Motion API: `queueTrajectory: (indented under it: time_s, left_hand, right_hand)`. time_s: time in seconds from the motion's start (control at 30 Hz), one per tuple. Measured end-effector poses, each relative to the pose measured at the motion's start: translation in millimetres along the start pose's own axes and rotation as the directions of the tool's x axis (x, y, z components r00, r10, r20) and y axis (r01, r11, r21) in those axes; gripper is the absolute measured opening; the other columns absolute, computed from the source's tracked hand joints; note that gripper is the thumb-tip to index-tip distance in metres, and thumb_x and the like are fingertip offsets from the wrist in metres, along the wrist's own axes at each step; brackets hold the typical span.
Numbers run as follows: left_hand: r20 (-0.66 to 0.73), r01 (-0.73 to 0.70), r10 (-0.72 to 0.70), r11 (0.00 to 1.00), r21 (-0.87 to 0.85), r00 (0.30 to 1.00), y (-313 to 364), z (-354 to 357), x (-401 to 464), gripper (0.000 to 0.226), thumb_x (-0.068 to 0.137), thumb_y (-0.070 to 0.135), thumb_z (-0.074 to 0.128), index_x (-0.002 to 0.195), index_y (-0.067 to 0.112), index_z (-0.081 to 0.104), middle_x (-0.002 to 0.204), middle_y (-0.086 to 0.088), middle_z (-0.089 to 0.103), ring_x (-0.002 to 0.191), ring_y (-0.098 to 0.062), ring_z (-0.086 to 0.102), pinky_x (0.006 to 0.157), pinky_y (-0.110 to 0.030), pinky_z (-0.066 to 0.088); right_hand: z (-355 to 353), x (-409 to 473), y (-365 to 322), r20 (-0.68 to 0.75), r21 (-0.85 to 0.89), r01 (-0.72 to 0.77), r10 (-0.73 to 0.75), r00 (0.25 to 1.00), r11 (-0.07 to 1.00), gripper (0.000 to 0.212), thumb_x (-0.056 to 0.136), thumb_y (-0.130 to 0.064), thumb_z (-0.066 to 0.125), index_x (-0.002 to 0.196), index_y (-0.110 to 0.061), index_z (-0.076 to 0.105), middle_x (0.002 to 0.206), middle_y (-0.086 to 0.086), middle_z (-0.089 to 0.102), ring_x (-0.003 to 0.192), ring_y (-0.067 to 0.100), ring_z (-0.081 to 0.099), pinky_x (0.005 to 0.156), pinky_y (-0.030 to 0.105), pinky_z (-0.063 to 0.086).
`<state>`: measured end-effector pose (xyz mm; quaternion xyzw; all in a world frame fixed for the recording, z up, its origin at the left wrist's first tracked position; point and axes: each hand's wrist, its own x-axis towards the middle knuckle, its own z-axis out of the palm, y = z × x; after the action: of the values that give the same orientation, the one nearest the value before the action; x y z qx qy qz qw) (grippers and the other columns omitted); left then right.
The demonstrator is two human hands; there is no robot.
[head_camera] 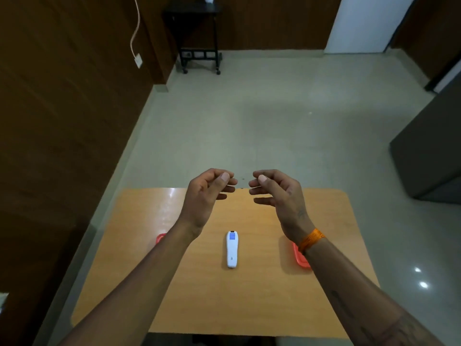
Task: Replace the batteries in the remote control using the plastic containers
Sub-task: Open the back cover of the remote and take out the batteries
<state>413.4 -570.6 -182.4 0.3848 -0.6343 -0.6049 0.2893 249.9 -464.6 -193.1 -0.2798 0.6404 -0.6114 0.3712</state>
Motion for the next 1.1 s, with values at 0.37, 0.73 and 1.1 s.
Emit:
queueTrajectory:
  time_s: [0.37,0.73,1.1]
  left_hand:
    - [0.078,0.12,-0.12,0.993,0.01,0.99,-187.4,-8.5,33.8,0.033,0.095,0.037,0.058,0.111,0.013,0.073,0.105,-0.005,0.079,0.1,-0.03,0.074,0.088,-0.045,0.057]
    - [0.091,0.048,-0.052,0.998,0.051,0.994,-400.7,-8.9,40.1,0.03,0.096,0.033,0.06,0.107,0.009,0.074,0.103,-0.006,0.079,0.089,-0.019,0.073,0.082,-0.038,0.057]
    - [-0.01,-0.122,0.125,0.98,0.157,0.992,-492.6,-2.9,-28.5,0.016,0.102,0.025,0.063,0.101,0.018,0.078,0.1,-0.005,0.078,0.095,-0.026,0.072,0.08,-0.042,0.061]
  right_hand:
    - [18.9,20.6,182.9,-0.146,-0.019,-0.131,0.127,0.981,0.991,0.018,0.104,-0.021,0.06,0.114,-0.014,0.074,0.099,0.007,0.078,0.094,0.023,0.076,0.076,0.037,0.064]
    - [30.8,36.0,406.4,-0.163,-0.119,-0.076,0.056,0.985,0.99,0.019,0.105,-0.018,0.056,0.11,-0.02,0.074,0.094,0.001,0.078,0.089,0.018,0.076,0.074,0.035,0.065]
    - [36.5,-17.2,481.1,-0.195,-0.206,0.092,-0.133,0.972,0.974,0.019,0.102,-0.013,0.057,0.109,-0.018,0.074,0.097,0.004,0.077,0.091,0.023,0.075,0.074,0.042,0.064]
